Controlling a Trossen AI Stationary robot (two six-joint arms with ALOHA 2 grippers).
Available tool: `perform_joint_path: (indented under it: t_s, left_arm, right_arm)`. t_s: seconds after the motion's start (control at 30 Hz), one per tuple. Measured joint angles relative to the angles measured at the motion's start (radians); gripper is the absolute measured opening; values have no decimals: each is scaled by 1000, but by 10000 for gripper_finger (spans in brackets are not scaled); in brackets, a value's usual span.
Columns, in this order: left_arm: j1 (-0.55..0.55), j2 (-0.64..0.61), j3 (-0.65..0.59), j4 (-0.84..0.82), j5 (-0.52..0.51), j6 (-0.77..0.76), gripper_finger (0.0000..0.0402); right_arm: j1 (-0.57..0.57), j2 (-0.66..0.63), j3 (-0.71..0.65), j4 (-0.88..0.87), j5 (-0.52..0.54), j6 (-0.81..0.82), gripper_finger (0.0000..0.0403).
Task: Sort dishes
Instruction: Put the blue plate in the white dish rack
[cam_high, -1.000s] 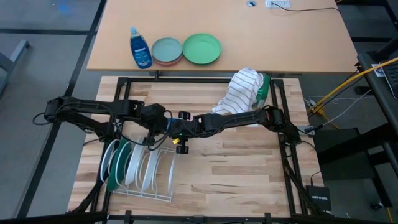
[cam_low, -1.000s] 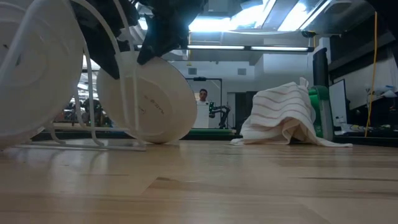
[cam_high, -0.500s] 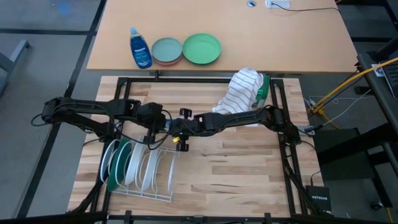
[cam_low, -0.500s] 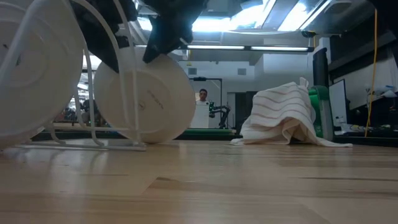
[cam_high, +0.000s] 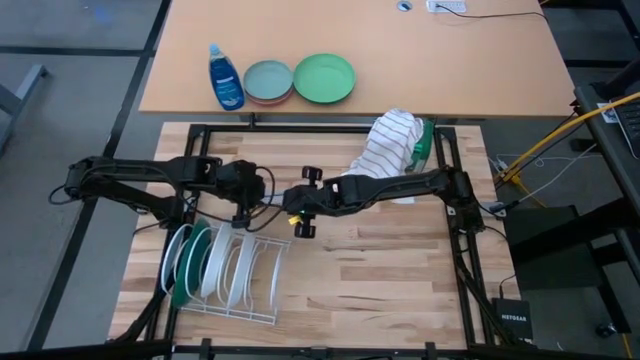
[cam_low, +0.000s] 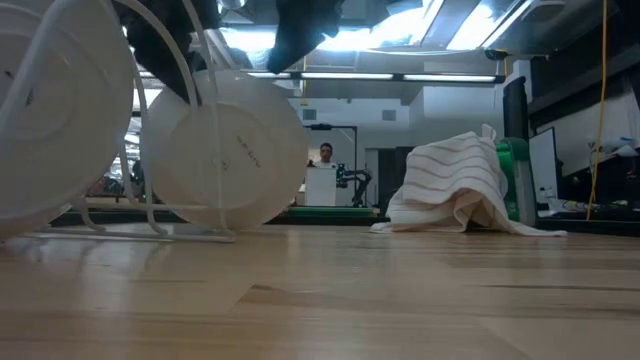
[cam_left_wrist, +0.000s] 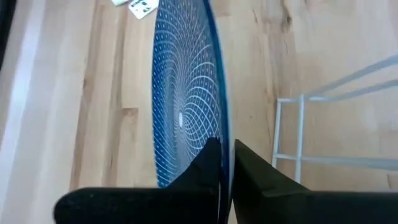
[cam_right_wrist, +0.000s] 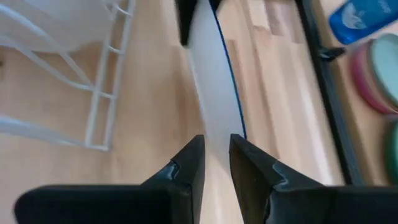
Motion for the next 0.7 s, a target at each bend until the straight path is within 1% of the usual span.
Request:
perform_joint_path:
  t_s: [0.27, 0.47, 0.7]
  left_arm:
    - [12, -13, 106, -21, -47, -69, 7]
    - [44, -16, 216, -66, -109, -133, 7]
    - [78, -38, 363, -87, -118, -231, 7]
  right_arm:
    - [-1, -25, 0, -145, 144, 4, 76]
    - [0, -56, 0, -227, 260, 71, 76]
    - [14, -78, 0, -307, 297, 115, 76]
